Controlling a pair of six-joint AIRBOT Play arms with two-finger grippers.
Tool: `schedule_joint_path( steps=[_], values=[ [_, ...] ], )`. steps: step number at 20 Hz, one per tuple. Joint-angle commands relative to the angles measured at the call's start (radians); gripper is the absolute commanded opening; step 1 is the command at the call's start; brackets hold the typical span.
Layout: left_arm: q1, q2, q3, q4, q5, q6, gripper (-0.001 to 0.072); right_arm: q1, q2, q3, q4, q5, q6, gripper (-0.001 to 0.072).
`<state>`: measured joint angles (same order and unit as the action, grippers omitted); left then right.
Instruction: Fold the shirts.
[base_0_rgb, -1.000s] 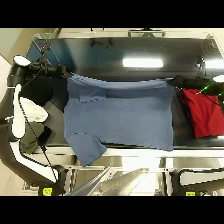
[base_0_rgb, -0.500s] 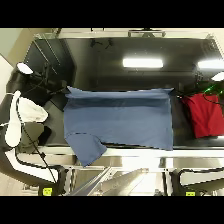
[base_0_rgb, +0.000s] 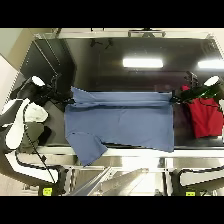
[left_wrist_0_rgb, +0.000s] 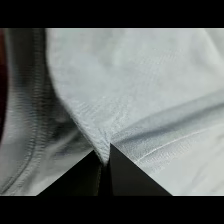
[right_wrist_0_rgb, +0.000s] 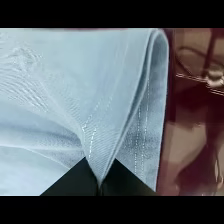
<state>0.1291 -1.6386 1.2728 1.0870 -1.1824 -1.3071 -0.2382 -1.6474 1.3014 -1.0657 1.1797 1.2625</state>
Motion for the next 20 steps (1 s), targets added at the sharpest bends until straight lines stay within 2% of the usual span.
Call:
schedule_joint_path(
  steps=[1, 4, 8, 9, 10, 11, 14, 16, 20],
  values=[
    [-0.006, 0.000, -0.016, 0.058, 0.038, -0.049, 0.0014, 0.043, -0.010, -0.005, -0.064, -0.013, 0.079, 0.0015],
    [-0.015, 0.000, -0.015, 0.066, 0.050, -0.049, 0.0014, 0.090, -0.010, -0.005, -0.156, -0.029, 0.161, 0.0015],
    [-0.040, 0.001, -0.015, 0.065, 0.084, -0.048, 0.0016, 0.130, -0.010, -0.005, -0.172, -0.043, 0.180, 0.0018],
    [-0.043, 0.000, -0.010, 0.065, 0.078, -0.049, 0.0054, 0.133, -0.010, -0.005, -0.173, -0.043, 0.193, 0.0098],
    [-0.043, 0.001, 0.005, 0.065, 0.058, -0.048, 0.0223, 0.132, -0.008, -0.003, -0.173, -0.040, 0.194, 0.0287],
    [-0.043, 0.001, 0.034, 0.066, 0.021, -0.048, 0.0281, 0.127, -0.003, 0.000, -0.175, -0.019, 0.194, 0.0369],
    [-0.006, 0.018, 0.169, 0.066, -0.143, -0.069, 0.0280, 0.100, 0.057, 0.006, -0.281, 0.087, 0.220, 0.0370],
    [0.028, 0.073, 0.193, 0.066, -0.187, -0.076, 0.0278, 0.066, 0.128, 0.001, -0.323, 0.160, 0.227, 0.0370],
    [0.101, 0.277, -0.020, 0.065, -0.192, -0.074, 0.0278, 0.016, 0.301, -0.185, -0.321, 0.164, 0.208, 0.0371]
  ],
)
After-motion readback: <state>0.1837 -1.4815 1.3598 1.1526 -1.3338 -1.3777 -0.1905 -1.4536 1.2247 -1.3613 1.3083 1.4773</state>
